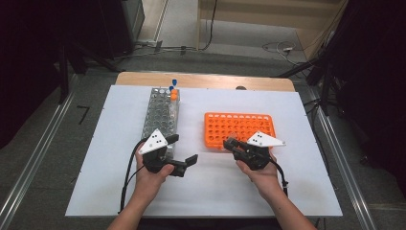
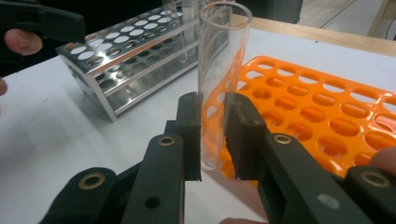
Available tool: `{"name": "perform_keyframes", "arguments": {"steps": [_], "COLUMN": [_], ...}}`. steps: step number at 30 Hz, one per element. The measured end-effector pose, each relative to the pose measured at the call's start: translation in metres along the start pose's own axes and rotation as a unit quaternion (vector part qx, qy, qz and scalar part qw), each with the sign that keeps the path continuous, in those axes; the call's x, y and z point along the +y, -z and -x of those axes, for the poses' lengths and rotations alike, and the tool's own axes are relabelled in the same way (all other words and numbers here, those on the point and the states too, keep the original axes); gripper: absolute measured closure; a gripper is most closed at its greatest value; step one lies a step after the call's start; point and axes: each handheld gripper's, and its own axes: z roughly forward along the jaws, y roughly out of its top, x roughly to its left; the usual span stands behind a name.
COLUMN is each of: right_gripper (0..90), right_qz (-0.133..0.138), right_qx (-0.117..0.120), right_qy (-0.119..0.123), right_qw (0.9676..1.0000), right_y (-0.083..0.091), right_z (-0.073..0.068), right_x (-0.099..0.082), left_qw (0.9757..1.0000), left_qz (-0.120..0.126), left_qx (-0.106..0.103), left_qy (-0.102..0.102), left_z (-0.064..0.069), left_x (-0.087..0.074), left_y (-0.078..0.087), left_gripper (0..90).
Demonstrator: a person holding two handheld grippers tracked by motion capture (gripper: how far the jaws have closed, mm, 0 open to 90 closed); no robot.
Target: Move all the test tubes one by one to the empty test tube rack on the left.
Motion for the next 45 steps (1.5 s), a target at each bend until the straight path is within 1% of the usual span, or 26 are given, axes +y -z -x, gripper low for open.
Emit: {"name": "perform_keyframes", "arguments": {"steps": [2,7,9,12,14,16,19,22,29,32,36,40,43,45], "right_gripper": [73.5,73.4,73.5,73.5,73.4,73.5,73.4,73.4,73.5,73.5,73.4,73.4,73.4,73.3], "right_qz": [0.000,-0.010,-0.012,-0.017,-0.023,-0.028,-0.034,-0.039,-0.050,-0.054,-0.056,-0.058,-0.060,-0.060], "right_qx": [0.006,0.024,0.032,0.045,0.054,0.060,0.067,0.076,0.094,0.100,0.111,0.118,0.121,0.122], "right_qy": [-0.002,-0.003,0.002,0.008,0.008,0.016,0.022,0.025,0.038,0.040,0.046,0.053,0.050,0.048], "right_qw": [1.0000,0.9997,0.9994,0.9988,0.9982,0.9977,0.9969,0.9960,0.9936,0.9927,0.9912,0.9900,0.9896,0.9896], "right_y": [0.004,0.008,0.007,0.004,0.000,-0.003,-0.007,-0.010,-0.017,-0.020,-0.021,-0.021,-0.021,-0.021], "right_z": [-0.002,-0.009,-0.013,-0.020,-0.024,-0.028,-0.034,-0.040,-0.052,-0.056,-0.061,-0.063,-0.063,-0.063], "right_x": [-0.002,-0.006,-0.006,-0.007,-0.008,-0.009,-0.009,-0.010,-0.010,-0.009,-0.009,-0.008,-0.008,-0.008], "left_qw": [1.0000,0.9999,0.9999,0.9999,0.9999,0.9998,0.9994,0.9984,0.9964,0.9957,0.9950,0.9951,0.9953,0.9955], "left_qz": [-0.001,-0.005,-0.005,-0.007,-0.008,-0.007,-0.002,-0.004,-0.006,-0.009,-0.017,-0.024,-0.022,-0.019], "left_qx": [-0.002,-0.009,-0.008,-0.001,-0.002,-0.013,-0.029,-0.050,-0.076,-0.081,-0.086,-0.078,-0.067,-0.063], "left_qy": [0.000,-0.008,-0.011,-0.011,-0.015,-0.016,-0.018,-0.025,-0.037,-0.042,-0.048,-0.055,-0.066,-0.068], "left_z": [0.002,0.007,0.009,0.012,0.013,0.015,0.017,0.020,0.027,0.030,0.032,0.031,0.032,0.032], "left_x": [0.000,-0.001,-0.001,-0.001,-0.001,-0.002,-0.002,-0.002,-0.001,-0.001,-0.002,-0.002,-0.002,-0.002], "left_y": [-0.001,-0.002,-0.004,-0.005,-0.006,-0.007,-0.008,-0.011,-0.017,-0.019,-0.022,-0.022,-0.022,-0.021], "left_gripper": [0.1,1.0,2.1,8.0,14.3,22.2,33.8,43.9,53.5,57.5,63.1,72.6,75.1,76.2]}}
